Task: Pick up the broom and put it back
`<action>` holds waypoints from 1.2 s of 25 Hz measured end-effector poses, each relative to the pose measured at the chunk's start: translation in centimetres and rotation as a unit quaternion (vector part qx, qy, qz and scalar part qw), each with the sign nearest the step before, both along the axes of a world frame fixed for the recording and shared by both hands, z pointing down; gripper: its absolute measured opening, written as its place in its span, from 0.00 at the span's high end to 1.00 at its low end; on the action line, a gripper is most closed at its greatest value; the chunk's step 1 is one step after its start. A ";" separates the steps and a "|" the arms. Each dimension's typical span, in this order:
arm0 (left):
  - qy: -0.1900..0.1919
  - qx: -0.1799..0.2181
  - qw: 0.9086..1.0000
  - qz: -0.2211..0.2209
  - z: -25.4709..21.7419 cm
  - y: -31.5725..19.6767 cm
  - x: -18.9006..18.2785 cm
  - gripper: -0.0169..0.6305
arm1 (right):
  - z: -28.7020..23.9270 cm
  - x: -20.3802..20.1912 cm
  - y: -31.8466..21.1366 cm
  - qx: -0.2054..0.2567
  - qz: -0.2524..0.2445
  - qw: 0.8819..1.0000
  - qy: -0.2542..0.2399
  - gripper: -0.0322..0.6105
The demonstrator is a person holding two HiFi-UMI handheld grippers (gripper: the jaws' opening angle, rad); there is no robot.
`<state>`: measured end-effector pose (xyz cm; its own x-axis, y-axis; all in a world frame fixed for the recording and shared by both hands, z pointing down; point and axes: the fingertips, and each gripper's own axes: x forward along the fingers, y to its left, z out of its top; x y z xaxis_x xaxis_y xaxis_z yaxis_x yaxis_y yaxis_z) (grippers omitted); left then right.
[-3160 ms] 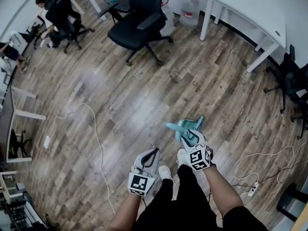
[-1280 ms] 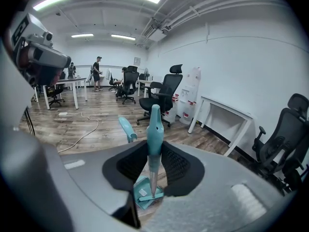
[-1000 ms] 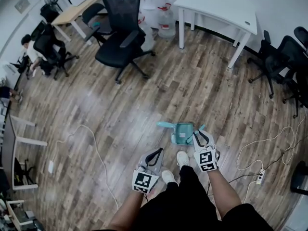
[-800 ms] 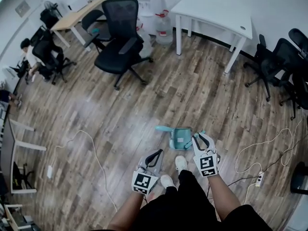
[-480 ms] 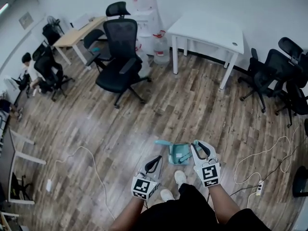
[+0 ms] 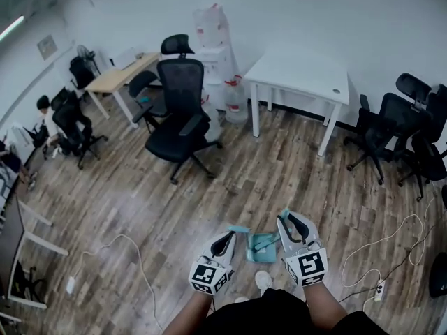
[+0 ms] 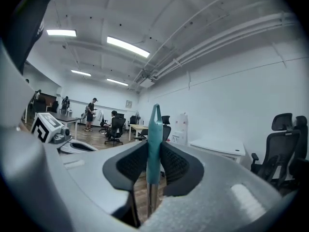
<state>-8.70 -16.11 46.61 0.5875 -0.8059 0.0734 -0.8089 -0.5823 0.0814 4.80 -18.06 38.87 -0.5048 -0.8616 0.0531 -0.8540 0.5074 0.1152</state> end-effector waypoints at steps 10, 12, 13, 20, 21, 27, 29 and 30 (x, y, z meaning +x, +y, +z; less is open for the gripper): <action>0.008 0.039 0.999 -0.013 -3.6 -2.3 -1.1 0.95 | -5.1 -0.5 -0.6 0.039 -0.014 0.999 -0.021 0.81; 0.008 0.041 0.999 -0.014 -3.6 -2.7 -1.2 0.95 | -5.5 -0.4 -0.8 0.044 -0.014 0.999 -0.020 0.81; 0.008 0.043 0.999 -0.014 -3.7 -2.8 -1.3 0.95 | -5.7 -0.4 -0.9 0.047 -0.013 0.999 -0.019 0.81; 0.001 0.053 0.998 -0.014 -4.5 -3.3 -1.4 0.95 | -6.2 0.6 -1.7 0.051 0.000 0.999 -0.012 0.81; 0.001 0.053 0.998 -0.014 -4.5 -3.3 -1.4 0.95 | -6.1 0.8 -1.8 0.051 0.002 0.999 -0.011 0.81; 0.001 0.047 0.999 -0.018 -4.0 -3.4 -1.4 0.95 | -5.3 1.7 -2.5 0.041 0.010 0.999 -0.009 0.81; 0.005 0.042 0.999 -0.019 -3.7 -3.4 -1.4 0.95 | -4.8 1.8 -2.6 0.034 0.010 0.999 -0.009 0.81; 0.009 0.038 0.999 -0.020 -3.6 -3.4 -1.5 0.95 | -4.6 1.8 -2.6 0.031 0.010 0.999 -0.008 0.81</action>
